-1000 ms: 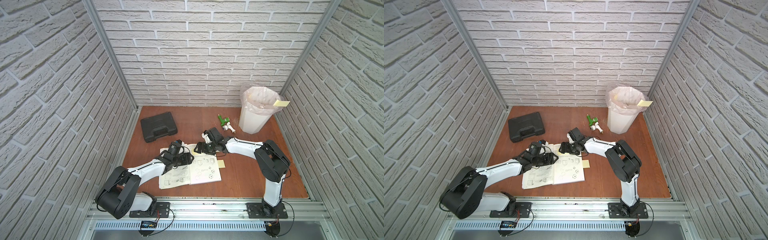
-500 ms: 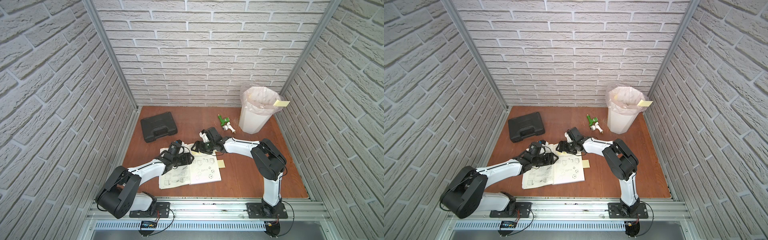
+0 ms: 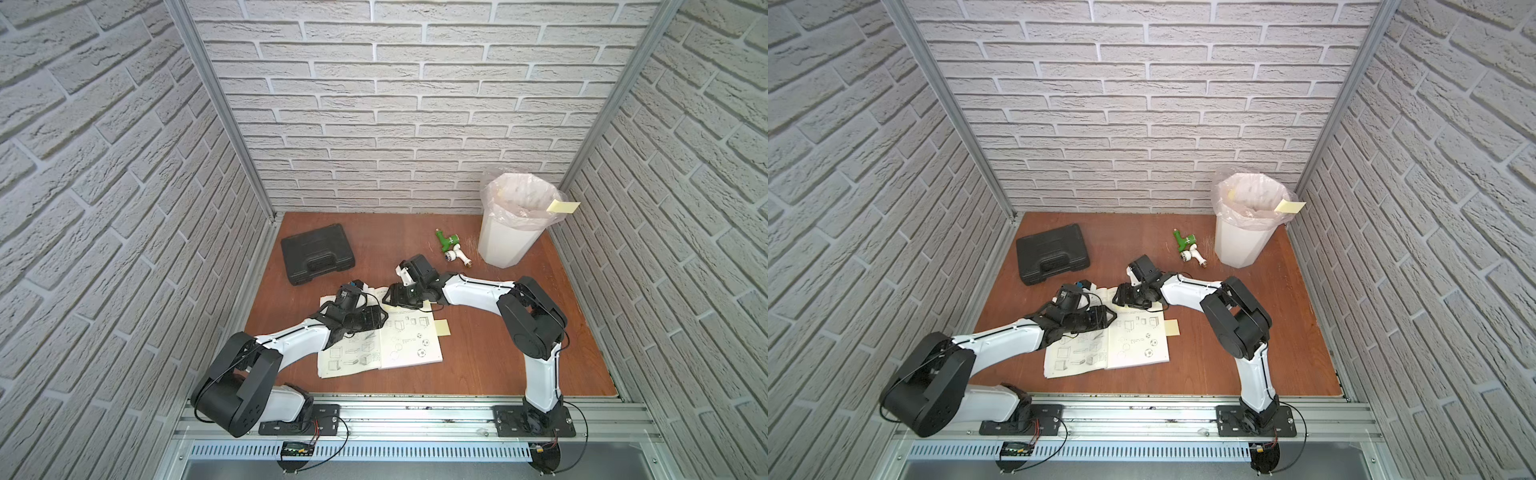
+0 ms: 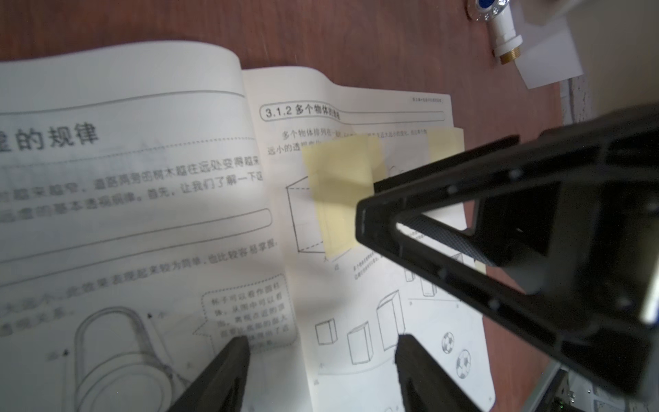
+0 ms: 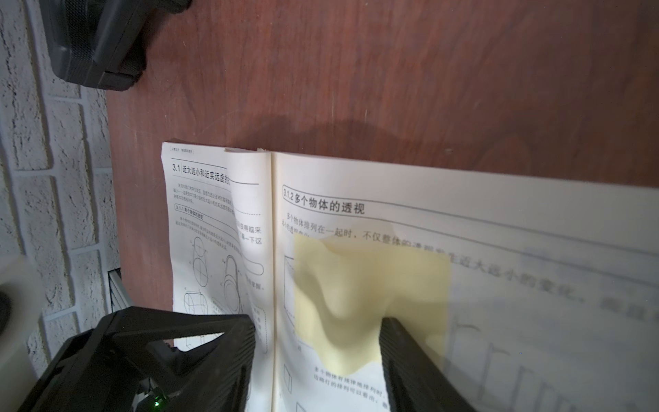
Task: Peel off the used sticky note
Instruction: Tear off the note from the book.
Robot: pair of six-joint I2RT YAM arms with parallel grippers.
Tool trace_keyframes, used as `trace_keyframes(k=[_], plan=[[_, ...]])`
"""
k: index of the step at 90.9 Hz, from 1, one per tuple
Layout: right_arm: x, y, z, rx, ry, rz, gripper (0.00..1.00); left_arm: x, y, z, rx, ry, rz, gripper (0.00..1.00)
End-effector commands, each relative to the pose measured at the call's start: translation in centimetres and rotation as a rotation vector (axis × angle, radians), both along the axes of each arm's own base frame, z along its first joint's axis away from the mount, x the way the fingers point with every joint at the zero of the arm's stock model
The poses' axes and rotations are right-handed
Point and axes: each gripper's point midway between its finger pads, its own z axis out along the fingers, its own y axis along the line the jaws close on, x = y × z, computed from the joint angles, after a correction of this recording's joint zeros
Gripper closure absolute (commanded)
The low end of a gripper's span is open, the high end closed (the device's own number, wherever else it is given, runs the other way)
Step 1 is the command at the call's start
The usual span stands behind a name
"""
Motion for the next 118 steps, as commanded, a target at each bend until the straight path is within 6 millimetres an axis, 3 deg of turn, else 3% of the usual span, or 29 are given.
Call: trace_keyframes(k=[1, 90, 118], plan=[[-1.6, -0.2, -2.0, -0.065, 0.058, 0.028, 0.44, -1.8, 1.7, -2.8, 0.068, 0.085, 0.015, 0.30], [-1.3, 1.4, -1.3, -0.007, 0.054, 0.052, 0.96, -1.9, 2.1, -3.1, 0.057, 0.092, 0.025, 0.30], [-1.1, 2.7, 0.9, 0.095, 0.039, 0.036, 0.97, -2.0, 2.2, -3.3, 0.054, 0.095, 0.028, 0.30]])
